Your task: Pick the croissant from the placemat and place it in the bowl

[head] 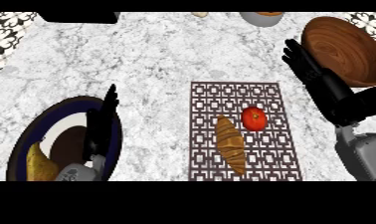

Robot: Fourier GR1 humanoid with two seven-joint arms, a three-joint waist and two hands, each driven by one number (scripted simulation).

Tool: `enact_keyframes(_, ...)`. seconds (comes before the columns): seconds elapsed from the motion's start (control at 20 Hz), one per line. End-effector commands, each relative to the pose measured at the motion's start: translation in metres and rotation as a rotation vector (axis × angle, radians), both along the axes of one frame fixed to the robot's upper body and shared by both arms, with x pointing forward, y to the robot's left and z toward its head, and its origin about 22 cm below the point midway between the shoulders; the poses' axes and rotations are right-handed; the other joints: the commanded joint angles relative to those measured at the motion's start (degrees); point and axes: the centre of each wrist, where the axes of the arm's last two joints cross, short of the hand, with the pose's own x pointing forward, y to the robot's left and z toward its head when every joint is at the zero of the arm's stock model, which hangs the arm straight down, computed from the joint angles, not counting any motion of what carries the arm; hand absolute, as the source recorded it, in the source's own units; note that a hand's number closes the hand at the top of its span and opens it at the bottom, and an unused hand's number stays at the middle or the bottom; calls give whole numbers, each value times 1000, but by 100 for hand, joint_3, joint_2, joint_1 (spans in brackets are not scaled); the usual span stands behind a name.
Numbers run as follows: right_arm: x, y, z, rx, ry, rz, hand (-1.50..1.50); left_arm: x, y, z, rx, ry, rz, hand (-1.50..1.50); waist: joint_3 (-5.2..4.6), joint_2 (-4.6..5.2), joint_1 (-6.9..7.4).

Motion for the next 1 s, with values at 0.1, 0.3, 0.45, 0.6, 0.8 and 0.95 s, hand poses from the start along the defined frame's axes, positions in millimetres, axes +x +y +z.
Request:
enact_keyframes(0.1,8,30,-18,222,12,361,150,33,14,52,104,-208,-48,0,165,41,251)
enact_keyframes(0.3,30,-12,32,-164,-236,247,150,47,24,82,180,-327,-90,0,146,-37,234)
enact_keyframes(0.45,21,-16,-70,349,-84,297,-150,55,27,112,197,-365,-119,0,176,77,281)
enact_keyframes(0.6,24,-33,-66,383,-171,498,-150,49,33,117,198,-365,-116,0,176,39,302)
enact_keyframes(0.8,47,-69,-23,168,-262,634,-150,51,30,121,211,-357,-114,0,161,38,236)
enact_keyframes(0.95,59,-62,-5,1,-277,716,-150,52,35,116,214,-363,-120,0,149,56,220)
